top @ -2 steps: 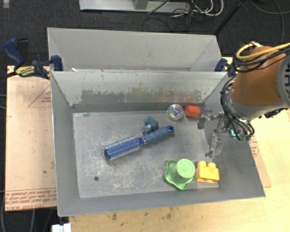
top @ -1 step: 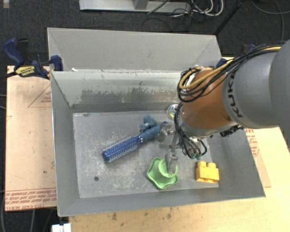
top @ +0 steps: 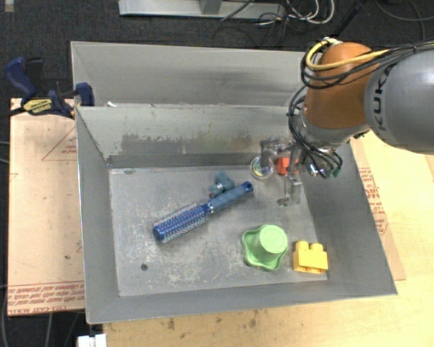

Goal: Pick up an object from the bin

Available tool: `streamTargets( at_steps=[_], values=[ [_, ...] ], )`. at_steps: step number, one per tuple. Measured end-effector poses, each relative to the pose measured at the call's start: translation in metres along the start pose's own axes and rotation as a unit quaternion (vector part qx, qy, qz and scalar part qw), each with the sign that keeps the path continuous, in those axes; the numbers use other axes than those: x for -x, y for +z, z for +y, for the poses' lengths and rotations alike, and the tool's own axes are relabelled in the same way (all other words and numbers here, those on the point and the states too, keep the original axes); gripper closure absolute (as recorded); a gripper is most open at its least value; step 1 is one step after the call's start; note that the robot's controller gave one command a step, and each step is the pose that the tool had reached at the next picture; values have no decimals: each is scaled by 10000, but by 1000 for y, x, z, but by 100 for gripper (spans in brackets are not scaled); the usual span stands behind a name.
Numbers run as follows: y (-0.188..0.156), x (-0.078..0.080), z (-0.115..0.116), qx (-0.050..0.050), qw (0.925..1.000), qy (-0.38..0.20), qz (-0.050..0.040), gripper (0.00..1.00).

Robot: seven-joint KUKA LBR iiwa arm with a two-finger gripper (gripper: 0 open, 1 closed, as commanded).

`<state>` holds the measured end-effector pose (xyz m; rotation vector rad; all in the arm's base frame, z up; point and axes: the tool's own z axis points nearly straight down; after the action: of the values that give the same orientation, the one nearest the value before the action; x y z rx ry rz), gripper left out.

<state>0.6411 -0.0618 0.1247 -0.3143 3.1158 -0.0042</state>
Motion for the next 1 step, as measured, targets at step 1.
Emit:
streamTargets(
  at_steps=[1],
  values=[
    [43, 1, 79, 39, 9980, 636, 55, 0]
  ],
)
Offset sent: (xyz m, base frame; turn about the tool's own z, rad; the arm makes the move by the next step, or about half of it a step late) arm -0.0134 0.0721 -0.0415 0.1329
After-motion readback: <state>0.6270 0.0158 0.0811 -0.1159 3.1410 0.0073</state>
